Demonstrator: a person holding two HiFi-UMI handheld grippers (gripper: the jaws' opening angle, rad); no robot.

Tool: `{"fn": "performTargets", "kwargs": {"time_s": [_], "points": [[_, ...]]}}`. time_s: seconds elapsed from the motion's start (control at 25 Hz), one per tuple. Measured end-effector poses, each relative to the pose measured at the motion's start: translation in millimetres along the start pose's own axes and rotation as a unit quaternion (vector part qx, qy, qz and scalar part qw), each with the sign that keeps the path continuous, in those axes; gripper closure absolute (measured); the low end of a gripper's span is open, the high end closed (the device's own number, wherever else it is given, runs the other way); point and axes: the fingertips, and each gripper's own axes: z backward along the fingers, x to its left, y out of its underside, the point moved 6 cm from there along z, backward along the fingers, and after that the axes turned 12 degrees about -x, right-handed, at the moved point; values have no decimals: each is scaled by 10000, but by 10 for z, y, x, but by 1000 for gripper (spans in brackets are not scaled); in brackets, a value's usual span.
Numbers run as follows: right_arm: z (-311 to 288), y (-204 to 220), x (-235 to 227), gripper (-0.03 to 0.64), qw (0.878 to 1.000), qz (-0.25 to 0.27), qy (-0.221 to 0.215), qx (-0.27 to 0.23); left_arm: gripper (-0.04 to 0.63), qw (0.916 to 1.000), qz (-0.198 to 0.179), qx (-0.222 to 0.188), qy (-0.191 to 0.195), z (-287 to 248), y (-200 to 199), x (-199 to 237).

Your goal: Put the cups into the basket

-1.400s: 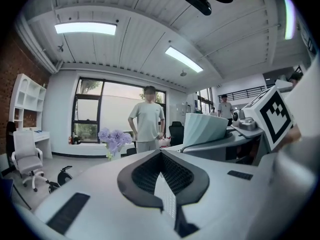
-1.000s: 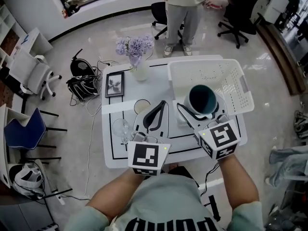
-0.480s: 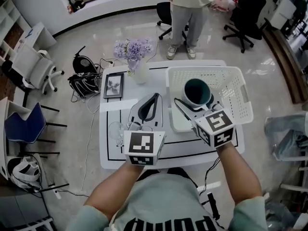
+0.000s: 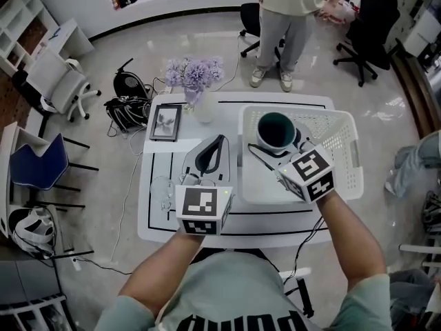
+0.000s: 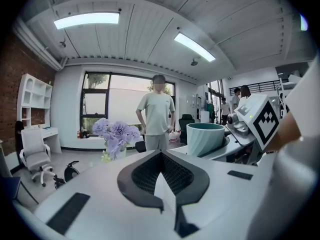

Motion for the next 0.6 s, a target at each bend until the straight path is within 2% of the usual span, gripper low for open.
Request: {"fn": "performTargets", "kwargs": {"time_s": [0.32, 0.6], "points": [[-222, 488, -106, 256, 9923, 344, -1057, 551, 594, 9992, -46, 230, -328, -93, 176, 65], [-386, 842, -257, 258, 9887, 237, -1262, 778, 594, 9981, -15, 416, -452, -187, 408, 140]]}}
